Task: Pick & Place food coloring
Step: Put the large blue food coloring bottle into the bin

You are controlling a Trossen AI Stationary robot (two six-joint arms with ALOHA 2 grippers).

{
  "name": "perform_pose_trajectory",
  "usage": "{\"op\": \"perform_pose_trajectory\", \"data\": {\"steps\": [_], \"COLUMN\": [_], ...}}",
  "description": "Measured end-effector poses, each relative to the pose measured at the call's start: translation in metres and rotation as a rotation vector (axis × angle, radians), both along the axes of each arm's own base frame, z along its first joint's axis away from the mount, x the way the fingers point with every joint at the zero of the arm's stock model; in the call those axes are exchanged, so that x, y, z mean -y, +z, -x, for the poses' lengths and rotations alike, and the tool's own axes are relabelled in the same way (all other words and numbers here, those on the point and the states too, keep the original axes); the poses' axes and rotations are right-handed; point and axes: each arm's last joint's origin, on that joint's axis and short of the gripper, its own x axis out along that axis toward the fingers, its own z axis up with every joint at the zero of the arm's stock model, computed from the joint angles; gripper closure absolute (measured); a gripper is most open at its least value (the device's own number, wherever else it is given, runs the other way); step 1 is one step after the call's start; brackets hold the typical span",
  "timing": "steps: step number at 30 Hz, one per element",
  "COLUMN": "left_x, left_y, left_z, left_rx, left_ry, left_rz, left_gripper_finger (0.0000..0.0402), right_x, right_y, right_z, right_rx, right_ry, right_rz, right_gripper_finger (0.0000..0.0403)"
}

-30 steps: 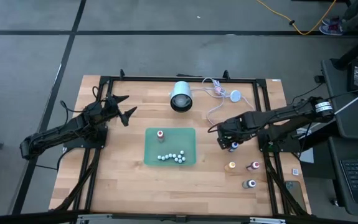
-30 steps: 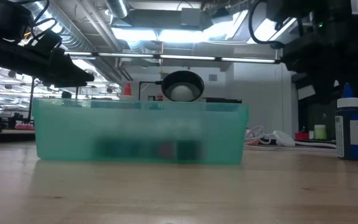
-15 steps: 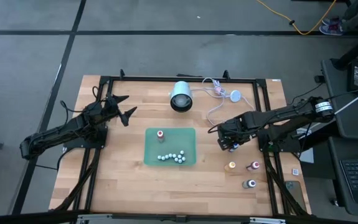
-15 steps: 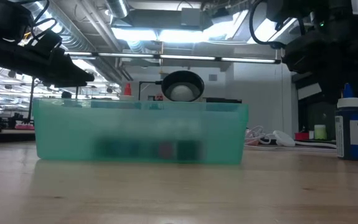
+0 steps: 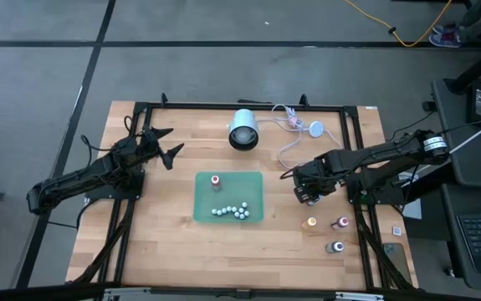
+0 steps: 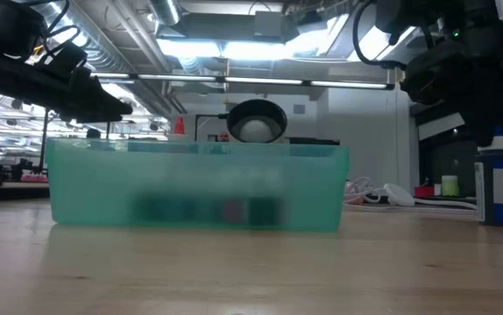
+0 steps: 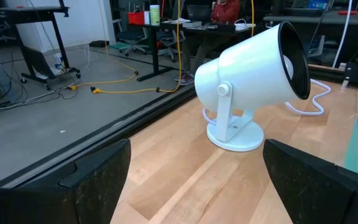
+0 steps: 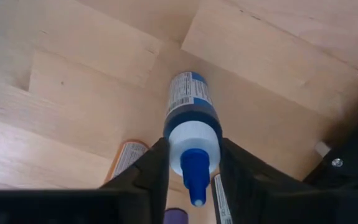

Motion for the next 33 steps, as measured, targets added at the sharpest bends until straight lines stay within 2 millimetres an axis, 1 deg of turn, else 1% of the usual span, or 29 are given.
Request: {"op": "perform_pose_trajectory", "data": {"steps": [4, 10, 16, 20, 23, 30, 33], "left_x": [0.000, 0.000, 0.000, 0.000, 0.000, 0.000, 0.000], "left_y": [0.000, 0.000, 0.000, 0.000, 0.000, 0.000, 0.000], "left_z": [0.000, 0.000, 0.000, 0.000, 0.000, 0.000, 0.000], "left_rx": [0.000, 0.000, 0.000, 0.000, 0.000, 0.000, 0.000], "left_ry": [0.000, 0.000, 0.000, 0.000, 0.000, 0.000, 0.000], "left_rz": [0.000, 0.000, 0.000, 0.000, 0.000, 0.000, 0.000], "left_gripper_finger": [0.0041, 0.0041, 0.0041, 0.0041, 0.0041, 0.0041, 0.0041], "right_x": [0.000, 0.000, 0.003, 0.006, 0.009, 0.015, 0.018], "right_y": [0.001, 0.013, 0.020, 0.029, 0.037, 0.053, 0.059], "right_z": [0.000, -0.009, -0.026, -0.045, -0.063, -0.104, -0.118], "right_rx": [0.004, 0.038, 0.026, 0.046, 0.070, 0.076, 0.074], "right_ry": [0.017, 0.112, 0.232, 0.304, 0.357, 0.481, 0.524], "right_rz": [0.002, 0.047, 0.056, 0.073, 0.086, 0.100, 0.107], "right_gripper_finger": [0.0284, 0.0282, 0.0284, 0.0283, 0.0283, 0.0282, 0.0282]}}
